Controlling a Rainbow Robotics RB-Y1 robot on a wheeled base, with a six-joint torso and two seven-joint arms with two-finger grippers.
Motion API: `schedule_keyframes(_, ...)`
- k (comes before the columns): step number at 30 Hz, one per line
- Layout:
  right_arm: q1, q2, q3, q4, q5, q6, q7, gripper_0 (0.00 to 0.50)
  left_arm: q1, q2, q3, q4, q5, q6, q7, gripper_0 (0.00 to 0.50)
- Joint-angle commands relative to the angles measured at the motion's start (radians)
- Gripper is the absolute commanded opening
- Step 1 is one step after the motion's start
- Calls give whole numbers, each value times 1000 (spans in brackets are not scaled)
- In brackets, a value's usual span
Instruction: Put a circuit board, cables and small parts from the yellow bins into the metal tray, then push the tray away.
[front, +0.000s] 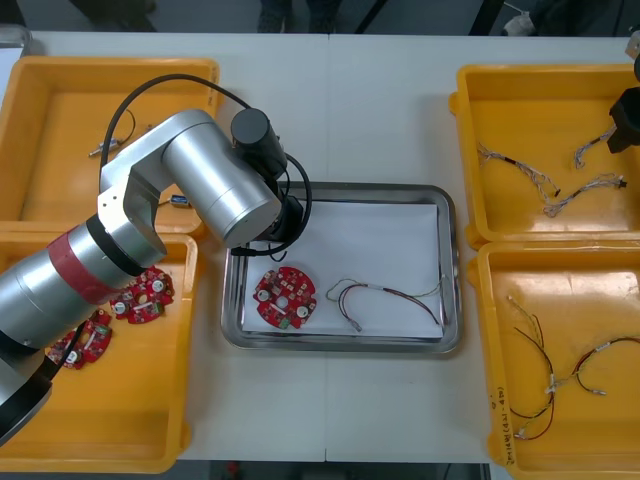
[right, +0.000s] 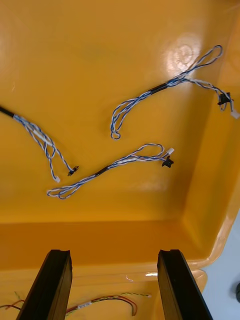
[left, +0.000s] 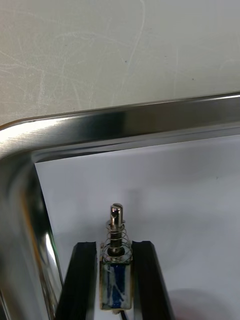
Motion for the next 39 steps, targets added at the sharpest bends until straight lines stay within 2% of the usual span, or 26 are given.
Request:
schedule_keyframes(1, -86, 15, -24, 46, 40, -59, -107, 500, 8, -24, -13, -12, -10, -12, 10, 396)
schedule_keyframes(4, -115, 15, -35, 107, 57, -97, -148, 500, 8, -26, -13, -13, -10, -12, 12, 500)
schedule_keyframes(10, -167, 13, -86, 217, 77, -162, -240, 500, 9, -24, -2, -18, -7, -12, 25, 500)
schedule_keyframes(14, -175, 9, -89, 240, 88, -194, -303, 500, 9, -24, 41, -44, 14, 6, 35, 500)
schedule_keyframes(20, -192, 9, -103, 294, 94, -240, -401, 500, 9, -21, 136, -134, 39, 131, 32, 500)
schedule_keyframes(25, -259, -1, -124, 431, 106, -300, -457, 500, 6, -7, 243, -211, 83, 249, 10, 500)
schedule_keyframes(32, -331, -31, -127, 602, 120, -392, -466, 500, -3, 26, 384, -240, 157, 364, -128, 500)
schedule_keyframes(39, -337, -47, -127, 664, 120, -462, -466, 500, -3, 66, 481, -214, 185, 421, -294, 500)
